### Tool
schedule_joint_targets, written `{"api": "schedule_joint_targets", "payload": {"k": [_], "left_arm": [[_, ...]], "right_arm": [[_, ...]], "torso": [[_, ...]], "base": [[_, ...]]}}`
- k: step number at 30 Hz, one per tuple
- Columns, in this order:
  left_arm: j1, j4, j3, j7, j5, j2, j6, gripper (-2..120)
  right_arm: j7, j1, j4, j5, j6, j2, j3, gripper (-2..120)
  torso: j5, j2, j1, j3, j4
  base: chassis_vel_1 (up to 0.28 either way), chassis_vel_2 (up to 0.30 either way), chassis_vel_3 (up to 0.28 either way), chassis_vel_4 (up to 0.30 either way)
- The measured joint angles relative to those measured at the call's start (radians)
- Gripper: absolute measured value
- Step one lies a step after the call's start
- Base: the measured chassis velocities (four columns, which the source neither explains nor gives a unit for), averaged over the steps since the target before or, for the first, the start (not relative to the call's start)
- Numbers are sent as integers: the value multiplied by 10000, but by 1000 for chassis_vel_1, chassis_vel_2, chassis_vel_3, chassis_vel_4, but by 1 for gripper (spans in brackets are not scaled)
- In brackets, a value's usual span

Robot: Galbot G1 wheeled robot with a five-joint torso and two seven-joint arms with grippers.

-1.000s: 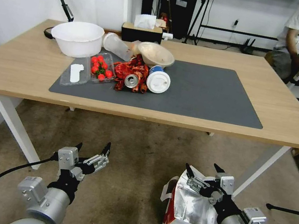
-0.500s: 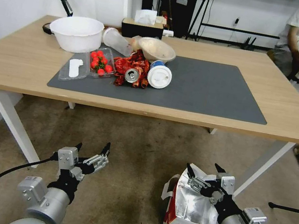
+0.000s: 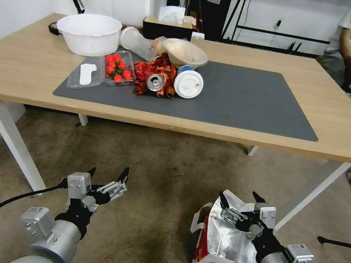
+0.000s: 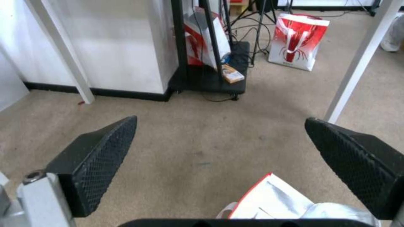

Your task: Pick up the food delivery bag from the floor and place it on the table.

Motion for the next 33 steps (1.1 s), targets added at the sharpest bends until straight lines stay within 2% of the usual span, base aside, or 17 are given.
{"api": "schedule_joint_targets", "payload": {"k": [33], "left_arm": [[67, 29, 48, 77, 238, -57, -86, 100]], "right_arm": [[10, -39, 46, -70, 54, -4, -2, 100]], "torso": [[0, -1310, -457, -850, 0]], "base": [[0, 0, 0, 0]]}}
